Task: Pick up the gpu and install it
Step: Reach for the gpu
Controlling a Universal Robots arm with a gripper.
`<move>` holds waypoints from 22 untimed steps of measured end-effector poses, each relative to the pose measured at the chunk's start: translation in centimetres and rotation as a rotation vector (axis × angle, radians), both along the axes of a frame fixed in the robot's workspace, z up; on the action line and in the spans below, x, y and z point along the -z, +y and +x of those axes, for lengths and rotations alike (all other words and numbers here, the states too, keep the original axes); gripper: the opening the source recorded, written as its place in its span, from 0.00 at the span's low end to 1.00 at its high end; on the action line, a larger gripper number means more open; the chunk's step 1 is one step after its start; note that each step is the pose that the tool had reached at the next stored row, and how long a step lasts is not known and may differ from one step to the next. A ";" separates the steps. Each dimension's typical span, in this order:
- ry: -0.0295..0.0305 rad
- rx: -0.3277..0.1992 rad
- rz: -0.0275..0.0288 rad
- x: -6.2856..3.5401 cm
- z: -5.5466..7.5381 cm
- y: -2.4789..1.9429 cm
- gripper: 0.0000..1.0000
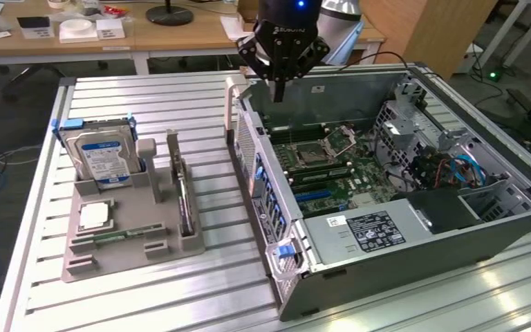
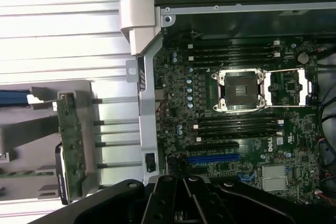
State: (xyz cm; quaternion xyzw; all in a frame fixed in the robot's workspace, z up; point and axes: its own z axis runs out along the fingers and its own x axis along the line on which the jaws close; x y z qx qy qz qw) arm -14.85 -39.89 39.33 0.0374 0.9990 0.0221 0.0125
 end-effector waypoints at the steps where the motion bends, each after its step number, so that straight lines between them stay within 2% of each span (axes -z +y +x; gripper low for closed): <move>1: 0.0000 0.000 0.0000 0.00 -0.1 0.00 0.11; 22: 0.0001 0.000 0.0000 0.00 -3.3 0.00 0.11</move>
